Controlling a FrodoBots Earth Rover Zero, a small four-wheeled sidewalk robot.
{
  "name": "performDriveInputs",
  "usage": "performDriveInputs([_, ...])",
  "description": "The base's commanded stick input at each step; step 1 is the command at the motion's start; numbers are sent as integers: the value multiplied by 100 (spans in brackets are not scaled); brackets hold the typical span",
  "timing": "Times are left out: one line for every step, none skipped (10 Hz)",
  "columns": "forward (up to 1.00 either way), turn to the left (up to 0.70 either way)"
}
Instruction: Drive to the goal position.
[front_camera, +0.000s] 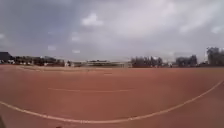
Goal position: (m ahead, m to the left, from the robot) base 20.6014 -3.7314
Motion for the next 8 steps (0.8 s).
performDriveInputs([70,-35])
performDriveInputs([70,-35])
performDriveInputs([70,-35])
performDriveInputs([70,-35])
performDriveInputs([70,-35])
performDriveInputs([70,-35])
performDriveInputs([70,-35])
performDriveInputs([70,-35])
